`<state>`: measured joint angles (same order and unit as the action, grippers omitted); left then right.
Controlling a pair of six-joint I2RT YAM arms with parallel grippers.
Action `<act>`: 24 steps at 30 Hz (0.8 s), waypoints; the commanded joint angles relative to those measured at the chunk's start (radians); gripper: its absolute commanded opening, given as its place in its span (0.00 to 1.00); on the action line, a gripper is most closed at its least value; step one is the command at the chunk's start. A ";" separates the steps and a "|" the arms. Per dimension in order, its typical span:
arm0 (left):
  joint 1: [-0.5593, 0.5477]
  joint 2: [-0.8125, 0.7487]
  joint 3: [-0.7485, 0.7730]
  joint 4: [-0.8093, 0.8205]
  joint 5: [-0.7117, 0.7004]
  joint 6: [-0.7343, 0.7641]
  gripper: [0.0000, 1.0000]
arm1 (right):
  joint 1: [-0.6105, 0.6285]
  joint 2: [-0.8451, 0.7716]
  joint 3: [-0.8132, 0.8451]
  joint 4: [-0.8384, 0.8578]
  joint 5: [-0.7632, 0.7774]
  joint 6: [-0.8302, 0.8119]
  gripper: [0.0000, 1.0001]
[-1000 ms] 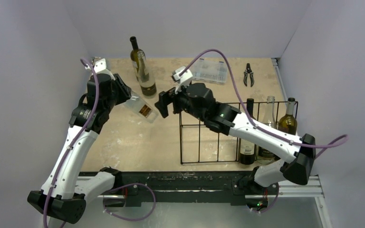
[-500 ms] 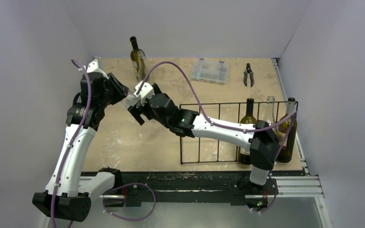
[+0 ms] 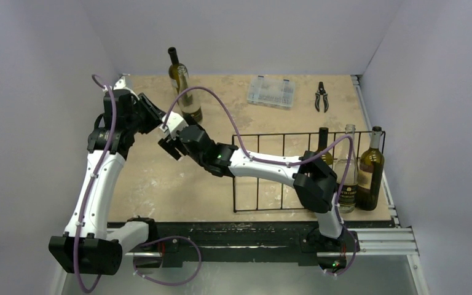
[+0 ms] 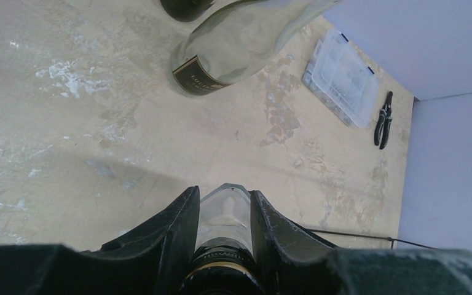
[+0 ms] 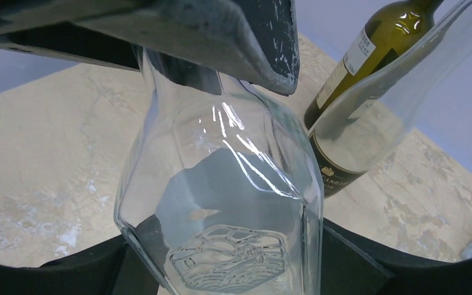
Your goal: Put the wine bottle on the wine rack
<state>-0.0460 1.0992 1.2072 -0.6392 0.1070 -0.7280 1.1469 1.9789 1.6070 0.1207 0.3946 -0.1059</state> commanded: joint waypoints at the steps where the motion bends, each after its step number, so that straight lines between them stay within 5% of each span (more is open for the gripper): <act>1: 0.018 -0.020 0.038 0.185 0.107 -0.108 0.00 | 0.016 0.008 0.051 0.035 0.015 -0.030 0.75; 5: 0.023 -0.019 0.035 0.188 0.116 -0.114 0.00 | 0.016 0.011 0.036 0.064 0.028 -0.046 0.55; 12: 0.029 -0.012 0.038 0.202 0.146 -0.097 0.00 | 0.017 -0.016 0.014 0.100 0.072 -0.055 0.04; 14: 0.034 -0.005 0.042 0.209 0.169 -0.087 0.03 | 0.017 -0.035 0.004 0.116 0.070 -0.055 0.00; 21: 0.036 -0.008 0.045 0.239 0.211 -0.042 0.78 | 0.019 -0.119 -0.067 0.193 0.060 -0.070 0.00; 24: 0.035 -0.026 0.055 0.239 0.188 0.003 0.92 | 0.019 -0.140 -0.068 0.190 0.104 -0.079 0.00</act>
<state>-0.0135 1.1126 1.2140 -0.4988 0.2630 -0.7494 1.1587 1.9491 1.5150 0.1761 0.4549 -0.1722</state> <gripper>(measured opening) 0.864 0.725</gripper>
